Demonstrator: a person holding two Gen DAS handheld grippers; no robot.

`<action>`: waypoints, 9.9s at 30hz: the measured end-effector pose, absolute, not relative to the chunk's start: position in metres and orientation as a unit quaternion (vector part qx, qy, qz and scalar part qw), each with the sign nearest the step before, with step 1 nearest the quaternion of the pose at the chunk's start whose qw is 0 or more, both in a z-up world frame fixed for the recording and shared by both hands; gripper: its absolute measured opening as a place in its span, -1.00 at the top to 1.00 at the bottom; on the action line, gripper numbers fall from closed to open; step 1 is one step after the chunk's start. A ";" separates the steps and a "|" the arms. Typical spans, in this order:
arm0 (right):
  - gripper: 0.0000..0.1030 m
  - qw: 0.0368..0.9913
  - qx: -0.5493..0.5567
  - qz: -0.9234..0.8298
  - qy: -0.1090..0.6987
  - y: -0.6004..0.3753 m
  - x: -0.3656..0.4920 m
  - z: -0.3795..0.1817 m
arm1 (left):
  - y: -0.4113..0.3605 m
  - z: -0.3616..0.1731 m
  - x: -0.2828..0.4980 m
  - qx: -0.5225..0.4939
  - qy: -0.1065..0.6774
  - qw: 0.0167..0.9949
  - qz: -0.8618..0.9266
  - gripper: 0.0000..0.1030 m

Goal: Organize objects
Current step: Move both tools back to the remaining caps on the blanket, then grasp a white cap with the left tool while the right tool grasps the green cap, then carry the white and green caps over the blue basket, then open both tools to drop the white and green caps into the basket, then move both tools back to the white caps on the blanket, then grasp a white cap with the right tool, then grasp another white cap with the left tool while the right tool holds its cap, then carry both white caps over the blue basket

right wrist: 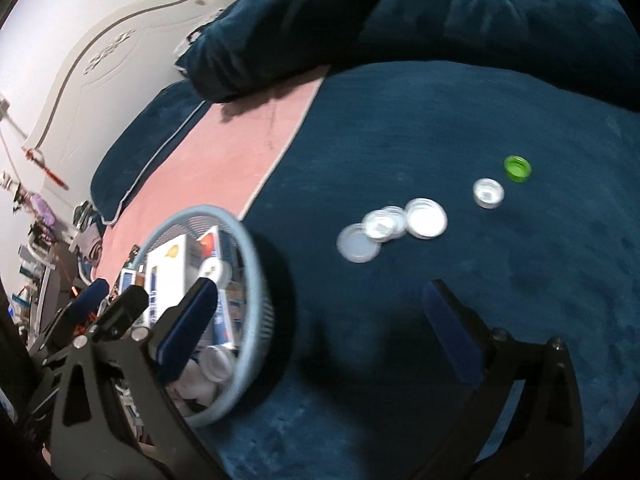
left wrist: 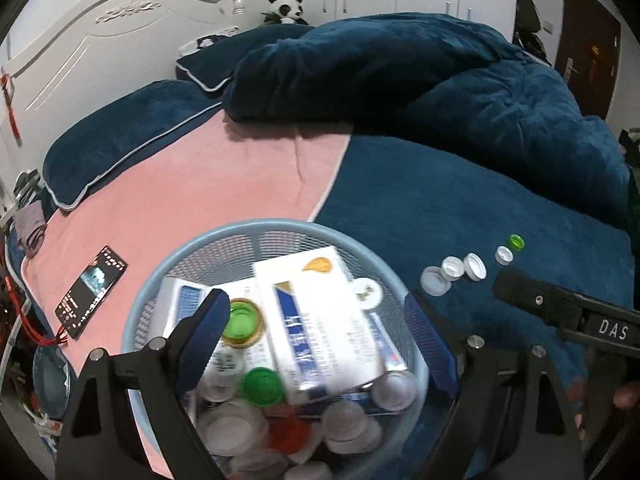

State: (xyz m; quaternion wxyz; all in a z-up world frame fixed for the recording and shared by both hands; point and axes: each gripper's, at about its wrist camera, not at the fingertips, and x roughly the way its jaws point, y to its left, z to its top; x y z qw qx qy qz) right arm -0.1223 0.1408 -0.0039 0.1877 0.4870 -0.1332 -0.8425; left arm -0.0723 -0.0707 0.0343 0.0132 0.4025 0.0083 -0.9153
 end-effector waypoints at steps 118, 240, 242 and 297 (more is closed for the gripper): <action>0.40 0.230 0.481 -0.843 -0.070 0.062 -0.098 0.010 | -0.143 0.010 -0.067 0.435 0.074 0.002 -0.898 0.41; 0.20 0.075 0.513 -0.855 0.008 0.142 -0.165 -0.094 | 0.002 0.020 -0.071 0.385 -0.030 -0.055 -0.921 -0.99; 0.20 0.076 0.515 -0.854 -0.006 0.159 -0.158 -0.085 | 0.008 0.021 -0.070 0.385 -0.027 -0.070 -0.920 -0.99; 0.19 0.134 0.493 -0.845 -0.158 0.196 -0.122 -0.003 | 0.028 0.025 -0.106 0.380 -0.031 -0.163 -0.910 0.40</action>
